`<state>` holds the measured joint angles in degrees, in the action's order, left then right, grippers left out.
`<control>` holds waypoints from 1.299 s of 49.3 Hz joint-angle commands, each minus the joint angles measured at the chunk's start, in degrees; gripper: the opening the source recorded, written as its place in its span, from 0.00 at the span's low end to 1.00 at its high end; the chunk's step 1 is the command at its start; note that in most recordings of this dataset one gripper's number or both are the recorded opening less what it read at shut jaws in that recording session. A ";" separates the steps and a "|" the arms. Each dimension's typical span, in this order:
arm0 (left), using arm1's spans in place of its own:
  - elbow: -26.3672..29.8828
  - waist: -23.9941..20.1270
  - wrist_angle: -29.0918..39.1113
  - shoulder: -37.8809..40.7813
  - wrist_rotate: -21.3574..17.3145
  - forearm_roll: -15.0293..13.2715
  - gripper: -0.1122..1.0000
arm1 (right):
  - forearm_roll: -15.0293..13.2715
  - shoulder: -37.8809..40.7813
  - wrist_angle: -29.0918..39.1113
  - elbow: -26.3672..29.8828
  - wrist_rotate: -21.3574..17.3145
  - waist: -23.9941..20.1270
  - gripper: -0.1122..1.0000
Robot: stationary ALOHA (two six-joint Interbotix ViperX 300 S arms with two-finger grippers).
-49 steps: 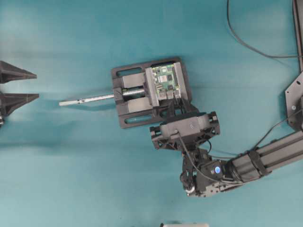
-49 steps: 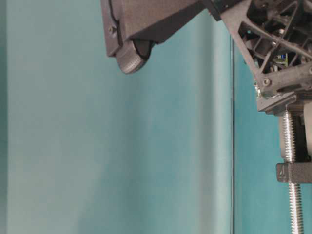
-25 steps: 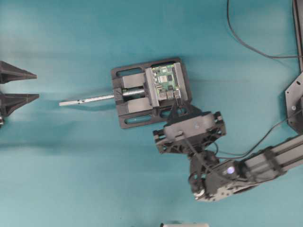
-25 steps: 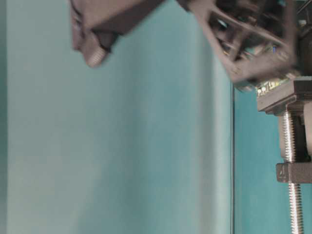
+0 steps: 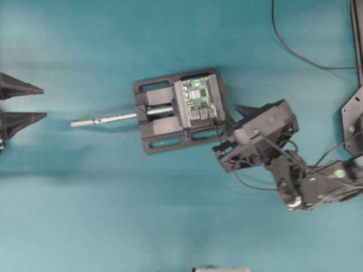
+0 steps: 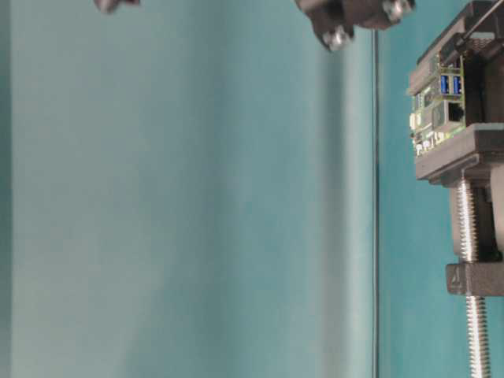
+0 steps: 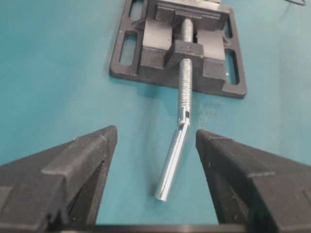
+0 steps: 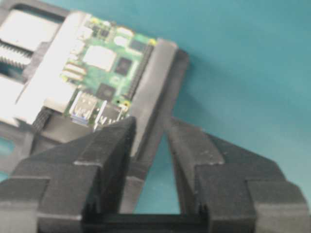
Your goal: Insert the USB into the fixed PCB.
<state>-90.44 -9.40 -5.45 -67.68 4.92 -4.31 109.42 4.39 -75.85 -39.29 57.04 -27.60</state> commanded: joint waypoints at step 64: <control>0.62 -0.09 -0.44 0.79 0.53 0.18 0.80 | -34.63 -68.29 52.82 -43.77 6.24 21.18 0.16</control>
<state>-90.44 -9.40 -5.45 -67.59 4.92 -4.31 75.15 -64.16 -22.32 -83.85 63.19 -6.50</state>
